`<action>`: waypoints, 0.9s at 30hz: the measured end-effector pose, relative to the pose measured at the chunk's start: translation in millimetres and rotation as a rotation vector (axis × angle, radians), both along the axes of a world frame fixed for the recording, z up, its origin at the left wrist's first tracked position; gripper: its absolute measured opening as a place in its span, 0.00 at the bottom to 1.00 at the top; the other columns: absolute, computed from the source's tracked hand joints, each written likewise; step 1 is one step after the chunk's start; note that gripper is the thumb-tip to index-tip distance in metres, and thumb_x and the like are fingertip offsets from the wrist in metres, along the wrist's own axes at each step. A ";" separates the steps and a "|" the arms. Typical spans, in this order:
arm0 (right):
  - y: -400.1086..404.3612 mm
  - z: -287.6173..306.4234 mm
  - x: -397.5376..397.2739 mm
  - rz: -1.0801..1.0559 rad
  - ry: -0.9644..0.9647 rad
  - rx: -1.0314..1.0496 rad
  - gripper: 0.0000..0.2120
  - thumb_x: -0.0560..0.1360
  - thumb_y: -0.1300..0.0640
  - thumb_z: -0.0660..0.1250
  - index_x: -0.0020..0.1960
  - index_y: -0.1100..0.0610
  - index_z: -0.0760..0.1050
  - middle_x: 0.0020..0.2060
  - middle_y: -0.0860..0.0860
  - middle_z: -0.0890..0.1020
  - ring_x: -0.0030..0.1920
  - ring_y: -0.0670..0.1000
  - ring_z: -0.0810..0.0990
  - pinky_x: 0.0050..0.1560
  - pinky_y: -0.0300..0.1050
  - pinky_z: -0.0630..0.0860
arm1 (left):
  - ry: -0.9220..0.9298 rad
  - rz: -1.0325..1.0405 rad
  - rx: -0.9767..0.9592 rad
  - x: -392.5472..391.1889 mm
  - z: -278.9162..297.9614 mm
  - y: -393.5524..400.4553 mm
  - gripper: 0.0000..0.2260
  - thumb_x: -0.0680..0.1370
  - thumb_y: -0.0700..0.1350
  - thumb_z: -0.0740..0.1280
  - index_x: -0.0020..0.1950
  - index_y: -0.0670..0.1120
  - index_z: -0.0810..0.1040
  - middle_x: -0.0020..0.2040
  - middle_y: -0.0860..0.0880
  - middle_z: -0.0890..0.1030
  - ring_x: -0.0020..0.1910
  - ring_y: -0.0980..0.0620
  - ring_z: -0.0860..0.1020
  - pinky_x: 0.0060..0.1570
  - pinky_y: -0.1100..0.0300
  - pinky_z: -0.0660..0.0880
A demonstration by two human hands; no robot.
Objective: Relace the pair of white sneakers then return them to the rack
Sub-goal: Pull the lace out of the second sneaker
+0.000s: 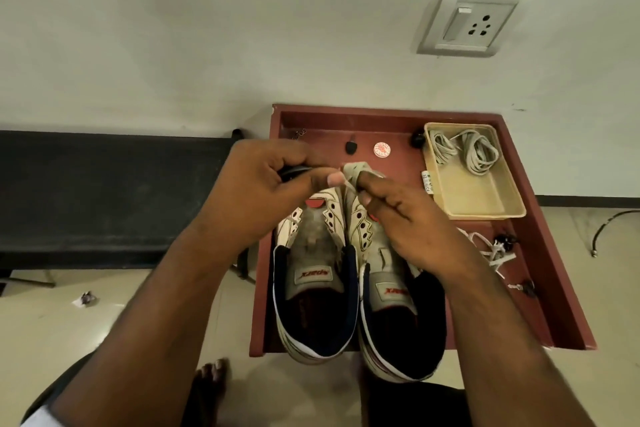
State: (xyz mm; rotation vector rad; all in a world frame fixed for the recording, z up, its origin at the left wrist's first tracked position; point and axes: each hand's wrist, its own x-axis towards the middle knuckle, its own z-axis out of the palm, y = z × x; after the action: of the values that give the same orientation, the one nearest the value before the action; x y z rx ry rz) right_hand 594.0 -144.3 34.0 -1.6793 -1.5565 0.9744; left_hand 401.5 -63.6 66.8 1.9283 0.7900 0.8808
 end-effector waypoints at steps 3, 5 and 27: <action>-1.3 9.4 -4.6 0.184 0.161 -0.121 0.11 0.81 0.63 0.60 0.56 0.59 0.81 0.52 0.50 0.84 0.56 0.48 0.81 0.59 0.47 0.75 | -0.061 0.066 0.025 3.2 -2.3 0.4 0.05 0.71 0.51 0.72 0.44 0.52 0.82 0.34 0.51 0.82 0.37 0.49 0.80 0.35 0.62 0.77; -4.5 17.4 -7.1 0.275 0.357 -0.163 0.13 0.80 0.66 0.60 0.62 0.66 0.78 0.58 0.58 0.82 0.63 0.53 0.79 0.66 0.49 0.73 | -0.092 0.104 0.001 5.5 -6.1 1.9 0.07 0.71 0.51 0.74 0.44 0.49 0.83 0.36 0.53 0.83 0.38 0.52 0.81 0.36 0.66 0.77; 0.5 4.9 4.3 0.026 -0.091 -0.077 0.15 0.81 0.60 0.61 0.36 0.52 0.72 0.34 0.56 0.78 0.36 0.56 0.74 0.40 0.55 0.73 | 0.230 -0.029 0.137 10.0 -15.1 0.3 0.12 0.75 0.54 0.69 0.49 0.48 0.85 0.39 0.53 0.83 0.37 0.56 0.80 0.39 0.55 0.79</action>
State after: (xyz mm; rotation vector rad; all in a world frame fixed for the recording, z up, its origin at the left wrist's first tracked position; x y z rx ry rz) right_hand 598.3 -143.8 38.9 -1.7823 -1.6220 0.9949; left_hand 411.5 -63.3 51.6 2.1840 0.8508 0.7192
